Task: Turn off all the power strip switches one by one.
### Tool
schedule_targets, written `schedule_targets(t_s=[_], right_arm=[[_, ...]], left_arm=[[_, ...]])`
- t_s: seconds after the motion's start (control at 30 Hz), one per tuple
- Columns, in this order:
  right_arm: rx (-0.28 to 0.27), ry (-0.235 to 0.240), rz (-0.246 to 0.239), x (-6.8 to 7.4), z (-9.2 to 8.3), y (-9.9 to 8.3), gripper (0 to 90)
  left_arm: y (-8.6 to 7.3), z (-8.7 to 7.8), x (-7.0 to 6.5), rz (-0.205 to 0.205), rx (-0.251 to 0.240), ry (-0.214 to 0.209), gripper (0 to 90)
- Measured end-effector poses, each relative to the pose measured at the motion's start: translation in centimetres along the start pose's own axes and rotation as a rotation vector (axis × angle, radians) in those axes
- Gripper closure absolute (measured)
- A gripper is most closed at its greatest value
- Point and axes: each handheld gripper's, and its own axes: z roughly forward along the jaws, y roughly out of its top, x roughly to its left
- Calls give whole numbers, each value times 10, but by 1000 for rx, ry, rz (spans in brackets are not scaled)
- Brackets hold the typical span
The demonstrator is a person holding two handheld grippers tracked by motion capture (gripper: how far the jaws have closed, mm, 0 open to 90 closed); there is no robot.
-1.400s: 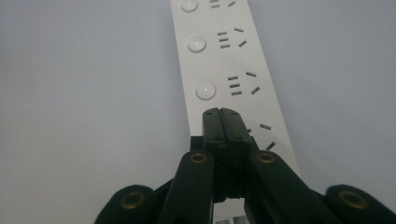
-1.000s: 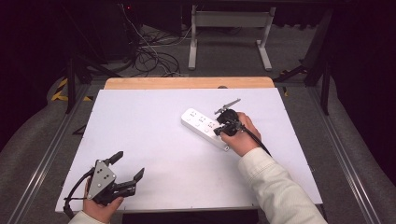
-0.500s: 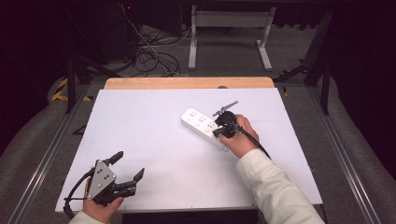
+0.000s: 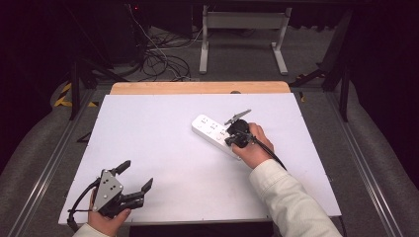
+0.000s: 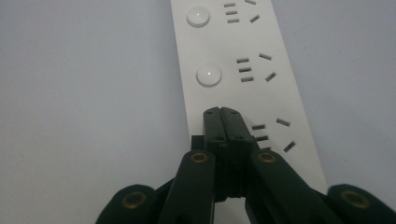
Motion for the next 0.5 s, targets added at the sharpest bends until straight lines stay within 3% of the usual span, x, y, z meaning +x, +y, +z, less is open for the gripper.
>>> schedule_targets(t_s=[0.5], right_arm=[[11,5,9,-1,0,1,900]], left_arm=[[0,0,-1,-5,1,-3,164]])
